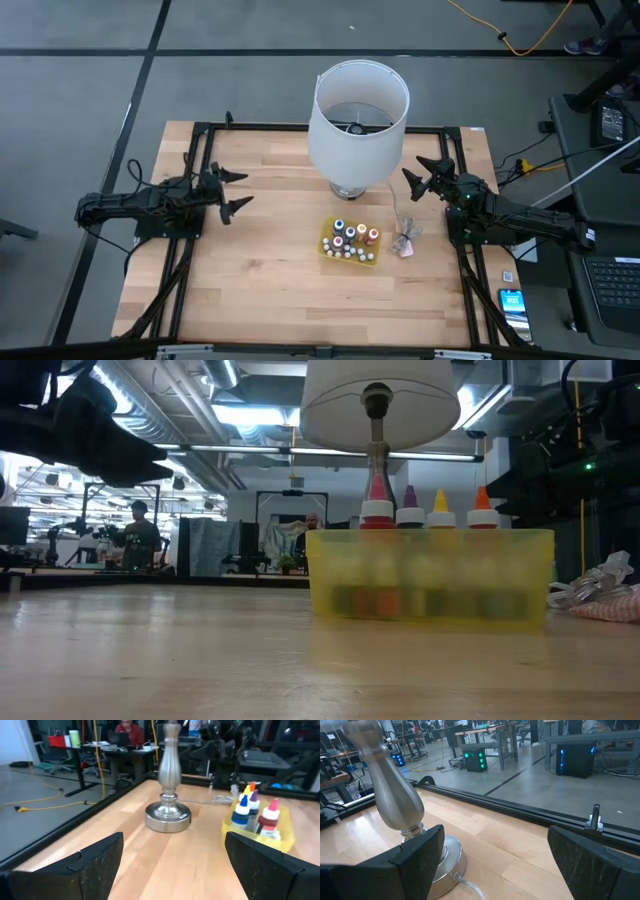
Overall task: Pick & Place food coloring
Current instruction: Return to Home Position
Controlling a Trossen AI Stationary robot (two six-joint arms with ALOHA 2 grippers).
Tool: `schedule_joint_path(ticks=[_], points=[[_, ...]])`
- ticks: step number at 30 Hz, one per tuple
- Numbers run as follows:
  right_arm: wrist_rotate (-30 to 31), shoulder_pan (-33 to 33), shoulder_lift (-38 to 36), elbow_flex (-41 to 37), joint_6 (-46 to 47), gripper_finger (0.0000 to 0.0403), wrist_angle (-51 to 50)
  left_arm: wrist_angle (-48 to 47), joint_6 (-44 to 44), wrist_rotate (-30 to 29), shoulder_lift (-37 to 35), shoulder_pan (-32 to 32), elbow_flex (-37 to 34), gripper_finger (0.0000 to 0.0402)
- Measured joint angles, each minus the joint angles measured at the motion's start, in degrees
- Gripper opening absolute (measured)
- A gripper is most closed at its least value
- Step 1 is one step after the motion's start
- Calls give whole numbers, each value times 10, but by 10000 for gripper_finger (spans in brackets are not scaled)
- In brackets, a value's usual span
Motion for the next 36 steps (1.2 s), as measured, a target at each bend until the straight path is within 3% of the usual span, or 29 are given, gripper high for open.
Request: schedule_joint_path(ticks=[14, 25, 36], points=[[0, 0, 0, 0, 0, 355, 0, 9, 14, 15, 0, 0, -2, 345], [0, 0, 0, 0, 0, 355, 0, -120, -66, 34, 22, 0, 23, 345], [0, 0, 0, 0, 0, 355, 0, -120, -75, -2, 25, 0, 23, 345]])
